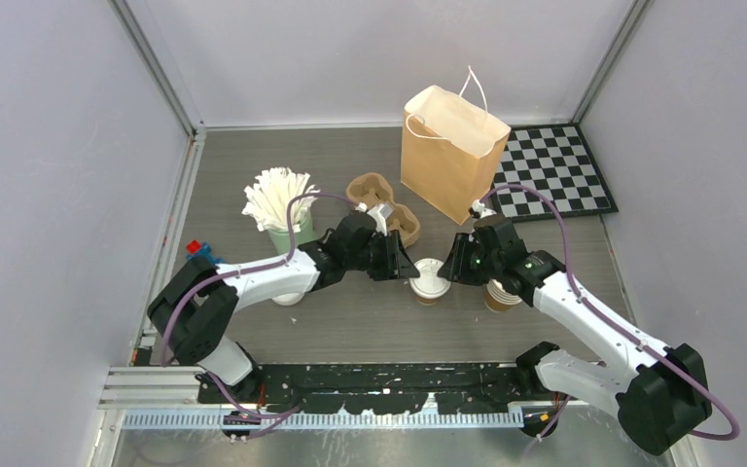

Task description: Pack the takeout coffee

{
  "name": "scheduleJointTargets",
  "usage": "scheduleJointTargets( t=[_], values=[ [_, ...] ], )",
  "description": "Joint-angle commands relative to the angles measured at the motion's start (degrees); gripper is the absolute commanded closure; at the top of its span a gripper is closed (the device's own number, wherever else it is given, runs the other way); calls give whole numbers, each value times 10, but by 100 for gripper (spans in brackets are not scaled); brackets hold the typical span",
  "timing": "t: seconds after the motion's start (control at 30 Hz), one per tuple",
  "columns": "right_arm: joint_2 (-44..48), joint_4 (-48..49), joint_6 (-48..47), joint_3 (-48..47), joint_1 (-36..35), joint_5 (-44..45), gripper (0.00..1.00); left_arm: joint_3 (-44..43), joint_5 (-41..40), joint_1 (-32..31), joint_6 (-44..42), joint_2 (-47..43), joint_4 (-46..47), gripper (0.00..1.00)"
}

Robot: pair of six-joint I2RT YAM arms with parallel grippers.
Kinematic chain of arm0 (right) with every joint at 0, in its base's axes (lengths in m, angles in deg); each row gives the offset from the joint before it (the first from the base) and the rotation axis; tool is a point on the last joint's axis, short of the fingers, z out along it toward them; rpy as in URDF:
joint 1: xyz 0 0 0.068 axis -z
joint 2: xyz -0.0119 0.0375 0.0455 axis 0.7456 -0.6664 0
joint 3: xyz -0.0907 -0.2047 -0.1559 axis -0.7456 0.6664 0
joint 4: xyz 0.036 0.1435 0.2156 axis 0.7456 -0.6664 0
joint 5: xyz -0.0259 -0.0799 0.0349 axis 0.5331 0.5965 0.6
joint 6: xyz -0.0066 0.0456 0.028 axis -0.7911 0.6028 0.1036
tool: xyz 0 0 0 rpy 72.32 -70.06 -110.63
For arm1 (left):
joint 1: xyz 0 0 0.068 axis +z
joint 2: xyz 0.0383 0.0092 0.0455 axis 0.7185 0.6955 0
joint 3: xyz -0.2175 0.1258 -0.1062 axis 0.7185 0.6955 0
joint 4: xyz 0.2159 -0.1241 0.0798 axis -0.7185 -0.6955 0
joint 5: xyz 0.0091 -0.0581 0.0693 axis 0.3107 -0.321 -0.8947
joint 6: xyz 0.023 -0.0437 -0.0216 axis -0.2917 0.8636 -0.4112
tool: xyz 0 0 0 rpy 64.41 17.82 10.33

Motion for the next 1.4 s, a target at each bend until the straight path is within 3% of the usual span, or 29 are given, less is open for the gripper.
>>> scheduleJointTargets(
  t=[0.0,0.13,0.47,0.6,1.37],
  values=[
    [5,14,-15,-5,1,3,66,-21,-22,-2,-26,-13,-18,61],
    [0,21,-8,1,1,-10,66,-21,-36,2,-31,-31,-40,60],
    [-4,10,-9,-15,1,2,62,-12,7,22,-64,-51,-19,44],
    [3,7,-8,-15,1,16,58,-14,31,23,-76,-33,-1,43],
    [5,2,-24,-38,1,19,58,-66,76,28,-190,37,8,37]
  ],
)
